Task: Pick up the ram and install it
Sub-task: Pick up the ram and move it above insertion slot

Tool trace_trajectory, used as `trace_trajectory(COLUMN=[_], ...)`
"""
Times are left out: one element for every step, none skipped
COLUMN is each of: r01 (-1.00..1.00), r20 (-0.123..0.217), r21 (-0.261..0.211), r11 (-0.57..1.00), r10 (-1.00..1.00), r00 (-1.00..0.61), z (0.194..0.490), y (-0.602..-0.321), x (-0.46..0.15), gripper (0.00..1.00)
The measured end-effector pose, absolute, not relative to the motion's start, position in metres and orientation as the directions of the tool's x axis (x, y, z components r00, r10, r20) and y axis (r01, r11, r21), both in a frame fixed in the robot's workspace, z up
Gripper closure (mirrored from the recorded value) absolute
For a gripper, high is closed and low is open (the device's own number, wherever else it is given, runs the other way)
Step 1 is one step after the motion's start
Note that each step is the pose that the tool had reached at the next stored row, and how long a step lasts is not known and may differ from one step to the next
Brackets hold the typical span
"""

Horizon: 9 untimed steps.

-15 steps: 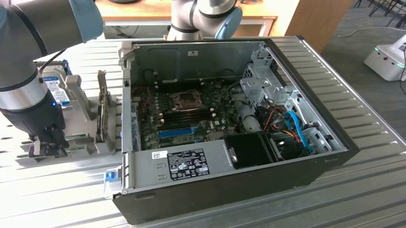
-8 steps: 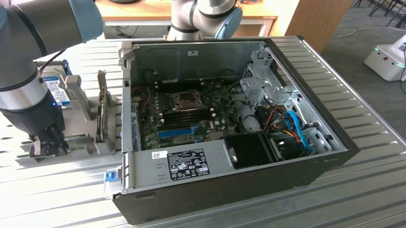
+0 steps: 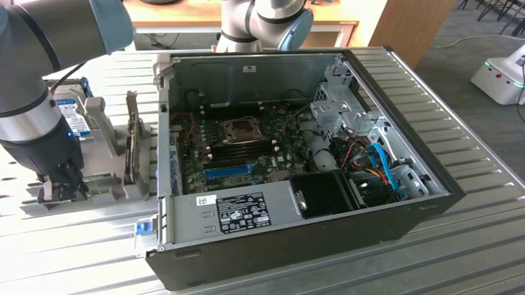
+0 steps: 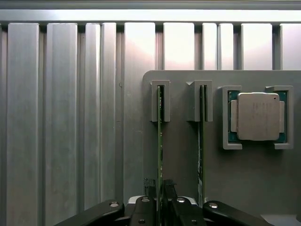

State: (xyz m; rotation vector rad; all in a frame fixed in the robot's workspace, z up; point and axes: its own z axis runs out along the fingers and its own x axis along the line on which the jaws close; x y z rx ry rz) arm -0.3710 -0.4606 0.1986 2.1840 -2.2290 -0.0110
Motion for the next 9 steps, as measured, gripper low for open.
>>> trace_trajectory(r01=[-1.000, -1.000, -1.000, -1.000, -1.000, -1.000, -1.000, -1.000, -1.000], r20=[0.010, 0.010, 0.010, 0.010, 0.010, 0.010, 0.010, 0.010, 0.010], r21=[0.020, 0.020, 0.020, 0.020, 0.020, 0.020, 0.020, 0.020, 0.020], r11=[0.020, 0.021, 0.020, 0.021, 0.021, 0.021, 0.020, 0.020, 0.021], r10=[-1.000, -1.000, -1.000, -1.000, -1.000, -1.000, -1.000, -1.000, -1.000], r00=[-0.020, -0.020, -0.020, -0.020, -0.020, -0.020, -0.020, -0.020, -0.020], z=[0.1988, 0.1990, 0.1993, 0.1993, 0.1993, 0.1993, 0.1993, 0.1994, 0.1995], y=[-0.4606, -0.4606, -0.4606, -0.4606, -0.4606, -0.4606, -0.4606, -0.4606, -0.4606], x=[-0.3710, -0.3710, -0.3710, -0.3710, -0.3710, -0.3710, -0.3710, -0.3710, -0.3708], gripper=[0.79, 0.79, 0.79, 0.79, 0.79, 0.79, 0.79, 0.79, 0.79])
